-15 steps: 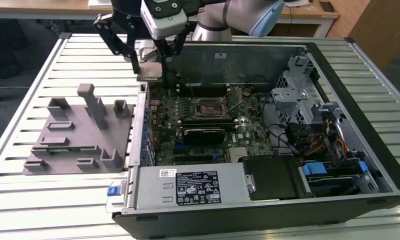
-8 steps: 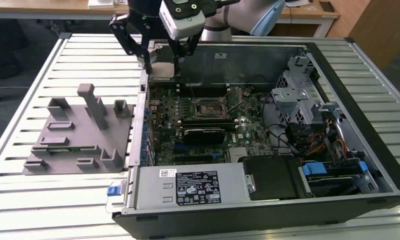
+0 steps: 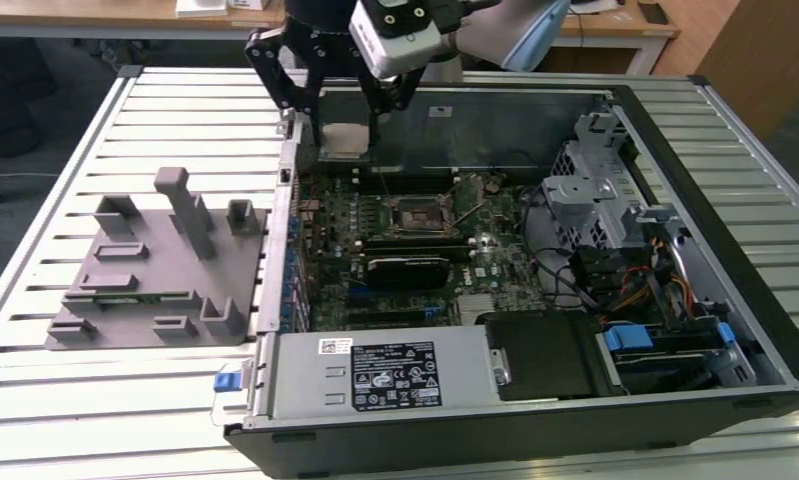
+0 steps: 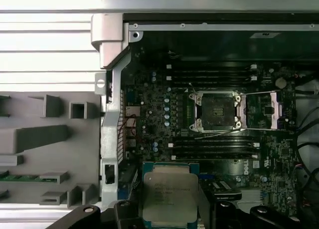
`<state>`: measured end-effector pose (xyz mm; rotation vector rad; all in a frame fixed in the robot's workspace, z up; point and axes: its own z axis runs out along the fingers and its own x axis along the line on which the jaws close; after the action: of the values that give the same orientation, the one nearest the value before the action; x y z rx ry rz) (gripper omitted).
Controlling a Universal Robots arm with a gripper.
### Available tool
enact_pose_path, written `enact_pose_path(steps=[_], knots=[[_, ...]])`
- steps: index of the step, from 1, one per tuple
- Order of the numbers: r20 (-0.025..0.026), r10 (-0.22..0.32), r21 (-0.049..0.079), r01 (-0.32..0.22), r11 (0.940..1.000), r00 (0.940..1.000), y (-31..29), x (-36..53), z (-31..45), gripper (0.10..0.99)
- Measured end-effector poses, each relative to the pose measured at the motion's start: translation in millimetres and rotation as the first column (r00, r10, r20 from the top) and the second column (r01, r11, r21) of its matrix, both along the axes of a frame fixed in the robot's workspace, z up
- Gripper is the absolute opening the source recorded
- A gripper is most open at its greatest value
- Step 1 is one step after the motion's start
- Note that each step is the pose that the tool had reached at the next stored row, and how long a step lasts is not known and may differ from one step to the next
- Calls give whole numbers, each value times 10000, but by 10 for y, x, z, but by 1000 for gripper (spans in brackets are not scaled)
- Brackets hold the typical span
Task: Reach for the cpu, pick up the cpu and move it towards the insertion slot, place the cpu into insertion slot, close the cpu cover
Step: 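Pick up the cpu and move it towards the insertion slot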
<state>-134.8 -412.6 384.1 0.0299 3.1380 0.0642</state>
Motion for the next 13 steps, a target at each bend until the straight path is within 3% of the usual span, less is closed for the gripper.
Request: enact_pose_path(steps=[13], knots=[[0, 0, 1, 0, 10000, 10000, 101, 272, -16, 529]])
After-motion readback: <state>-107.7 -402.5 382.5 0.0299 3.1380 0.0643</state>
